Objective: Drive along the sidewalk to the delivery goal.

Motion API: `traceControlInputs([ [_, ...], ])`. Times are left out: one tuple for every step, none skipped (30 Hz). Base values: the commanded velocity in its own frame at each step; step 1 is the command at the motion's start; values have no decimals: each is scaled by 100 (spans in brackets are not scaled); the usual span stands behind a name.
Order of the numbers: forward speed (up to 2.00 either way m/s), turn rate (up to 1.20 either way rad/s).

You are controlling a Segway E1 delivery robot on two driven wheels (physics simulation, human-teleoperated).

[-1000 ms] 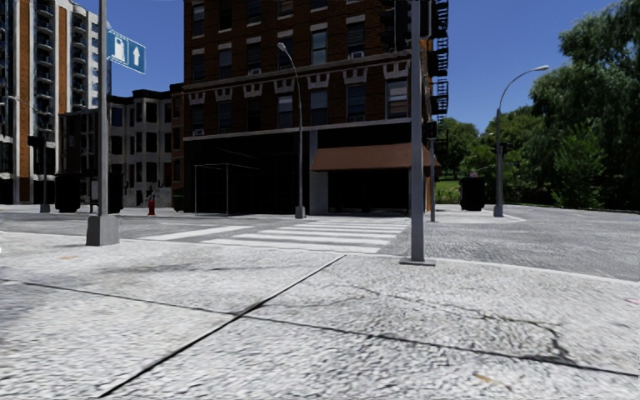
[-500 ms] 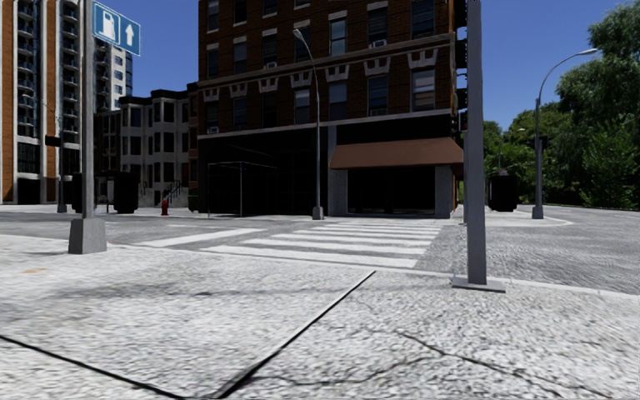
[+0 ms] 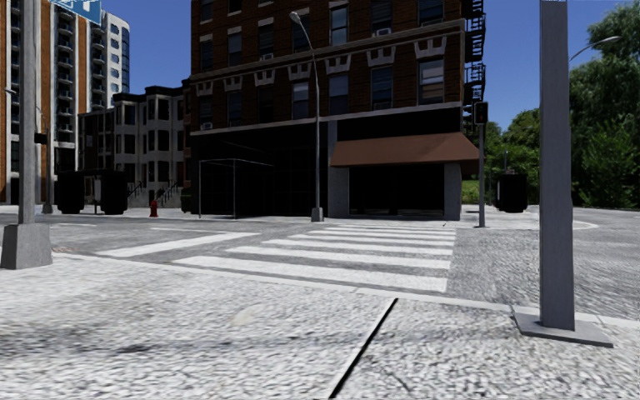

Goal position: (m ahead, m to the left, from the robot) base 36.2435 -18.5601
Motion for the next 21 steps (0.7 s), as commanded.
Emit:
traceControlInputs([
  [200, 0],
  [200, 0],
  [200, 0],
  [200, 0],
  [200, 0],
  [200, 0],
  [200, 0],
  [200, 0],
  [200, 0],
  [200, 0],
  [200, -2],
  [200, -3],
  [200, -7],
  [200, -7],
  [200, -16],
  [200, -22],
  [200, -25],
  [200, -25],
  [200, -25],
  [200, -26],
  [200, -29],
])
